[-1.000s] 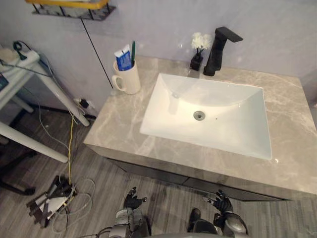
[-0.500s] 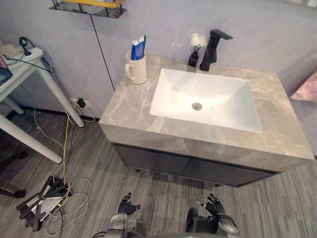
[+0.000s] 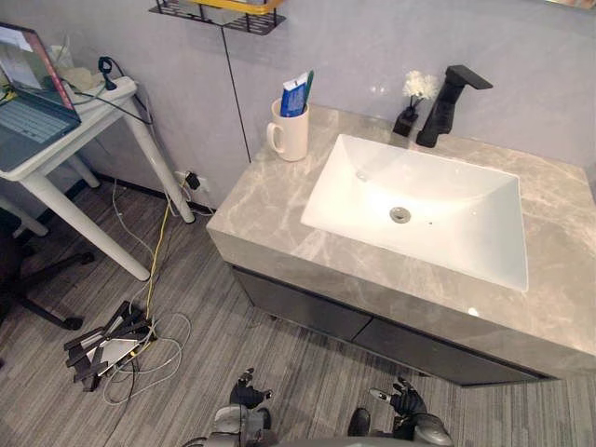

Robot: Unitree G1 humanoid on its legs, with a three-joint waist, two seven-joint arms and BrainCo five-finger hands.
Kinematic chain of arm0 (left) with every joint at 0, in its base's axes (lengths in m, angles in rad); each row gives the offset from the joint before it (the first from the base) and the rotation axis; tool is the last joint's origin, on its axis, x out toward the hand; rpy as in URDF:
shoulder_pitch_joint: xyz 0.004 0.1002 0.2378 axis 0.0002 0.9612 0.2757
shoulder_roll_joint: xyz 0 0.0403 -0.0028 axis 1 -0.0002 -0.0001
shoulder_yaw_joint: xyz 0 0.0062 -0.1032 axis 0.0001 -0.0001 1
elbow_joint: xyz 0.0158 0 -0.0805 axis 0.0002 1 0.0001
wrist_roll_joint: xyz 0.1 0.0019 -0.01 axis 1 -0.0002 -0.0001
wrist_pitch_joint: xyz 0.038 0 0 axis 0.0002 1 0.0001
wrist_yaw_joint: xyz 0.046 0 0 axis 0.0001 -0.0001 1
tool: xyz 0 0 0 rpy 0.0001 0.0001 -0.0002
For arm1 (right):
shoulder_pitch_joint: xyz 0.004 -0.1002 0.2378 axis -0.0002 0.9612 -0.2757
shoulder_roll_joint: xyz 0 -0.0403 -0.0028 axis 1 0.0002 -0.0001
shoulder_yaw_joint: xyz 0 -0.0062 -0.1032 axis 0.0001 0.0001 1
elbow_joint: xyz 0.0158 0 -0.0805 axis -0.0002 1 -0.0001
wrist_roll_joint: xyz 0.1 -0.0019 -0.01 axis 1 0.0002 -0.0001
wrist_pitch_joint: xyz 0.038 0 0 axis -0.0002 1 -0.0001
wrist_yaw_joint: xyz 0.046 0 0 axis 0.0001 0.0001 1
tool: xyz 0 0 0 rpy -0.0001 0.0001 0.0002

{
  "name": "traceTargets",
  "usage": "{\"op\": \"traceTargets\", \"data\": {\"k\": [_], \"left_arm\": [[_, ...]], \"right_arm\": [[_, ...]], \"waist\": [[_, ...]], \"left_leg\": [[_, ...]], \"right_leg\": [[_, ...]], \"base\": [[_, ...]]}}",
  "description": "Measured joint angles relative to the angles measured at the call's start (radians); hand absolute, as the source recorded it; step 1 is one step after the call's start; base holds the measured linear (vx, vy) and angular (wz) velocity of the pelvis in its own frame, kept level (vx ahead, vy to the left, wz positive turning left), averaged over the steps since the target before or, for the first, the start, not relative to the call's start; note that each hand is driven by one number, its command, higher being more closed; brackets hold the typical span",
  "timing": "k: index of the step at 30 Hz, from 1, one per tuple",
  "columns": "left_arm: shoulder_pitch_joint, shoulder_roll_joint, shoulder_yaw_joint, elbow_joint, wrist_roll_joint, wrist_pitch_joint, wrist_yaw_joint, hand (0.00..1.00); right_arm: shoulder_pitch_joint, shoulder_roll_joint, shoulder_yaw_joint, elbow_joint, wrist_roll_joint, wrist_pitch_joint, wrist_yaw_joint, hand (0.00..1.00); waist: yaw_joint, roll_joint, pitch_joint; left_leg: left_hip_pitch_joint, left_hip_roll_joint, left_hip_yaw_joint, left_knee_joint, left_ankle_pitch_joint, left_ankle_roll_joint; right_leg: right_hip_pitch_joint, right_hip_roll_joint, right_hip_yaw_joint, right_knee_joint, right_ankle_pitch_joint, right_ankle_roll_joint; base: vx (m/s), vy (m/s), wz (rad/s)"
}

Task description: Organize washtable

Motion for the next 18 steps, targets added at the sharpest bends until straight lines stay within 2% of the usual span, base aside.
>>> {"op": "traceTargets", "data": {"k": [5, 7, 9, 11, 13, 16, 18], "left_arm": [[-0.003, 0.009, 0.000, 0.014, -0.003, 0.001, 0.001, 0.00], [-0.004, 0.008, 0.000, 0.004, -0.007, 0.001, 0.002, 0.00], [-0.002, 0.006, -0.001, -0.018, -0.028, 0.000, 0.007, 0.00], [-0.008, 0.011, -0.001, -0.043, -0.054, -0.001, 0.021, 0.00], [-0.014, 0.013, -0.002, -0.047, -0.073, -0.003, 0.021, 0.00], [-0.013, 0.023, -0.001, -0.046, -0.086, -0.004, 0.016, 0.00], [-0.019, 0.035, 0.001, -0.045, -0.116, -0.007, 0.014, 0.00]], "right_arm": [[0.009, -0.001, 0.012, 0.001, 0.001, -0.001, -0.001, 0.00], [0.009, -0.003, 0.008, -0.003, 0.002, -0.002, -0.003, 0.00], [0.012, 0.002, 0.003, -0.002, 0.003, -0.003, -0.005, 0.00], [0.010, 0.015, -0.027, -0.005, 0.015, -0.012, -0.011, 0.00], [0.004, 0.018, -0.039, -0.008, 0.022, -0.016, -0.019, 0.00], [-0.024, 0.032, -0.039, -0.009, 0.022, -0.015, -0.021, 0.00], [-0.028, 0.035, -0.038, -0.009, 0.021, -0.014, -0.020, 0.00]], "waist": [[-0.005, -0.008, 0.000], [-0.011, -0.014, 0.004], [-0.028, -0.028, 0.014], [-0.028, -0.037, 0.026], [-0.021, -0.042, 0.032], [-0.026, -0.049, 0.048], [-0.022, -0.057, 0.056]], "left_leg": [[-0.026, -0.006, -0.051, -0.011, 0.030, 0.001], [-0.072, -0.026, -0.051, 0.023, 0.053, 0.015], [-0.101, -0.054, -0.007, 0.045, 0.082, 0.044], [-0.147, -0.026, 0.215, 0.098, 0.063, 0.084], [-0.166, -0.019, 0.345, 0.126, 0.065, 0.096], [-0.185, -0.063, 0.307, 0.123, 0.062, 0.101], [-0.200, -0.088, 0.283, 0.135, 0.048, 0.118]], "right_leg": [[0.004, -0.007, -0.051, 0.008, -0.035, -0.010], [0.004, -0.013, -0.065, 0.044, -0.087, -0.009], [0.015, -0.046, -0.115, 0.087, -0.127, -0.006], [0.034, -0.070, -0.224, 0.114, -0.153, 0.006], [0.047, -0.087, -0.261, 0.123, -0.166, 0.024], [0.046, -0.097, -0.247, 0.124, -0.165, 0.030], [0.057, -0.117, -0.273, 0.123, -0.151, 0.050]], "base": [[-0.03, -0.022, 0.42], [-0.07, -0.018, 1.28], [-0.03, 0.043, 1.61], [-0.02, 0.082, 1.38], [0.04, 0.075, 0.84], [0.08, 0.090, 0.50], [0.11, 0.095, 0.47]]}}
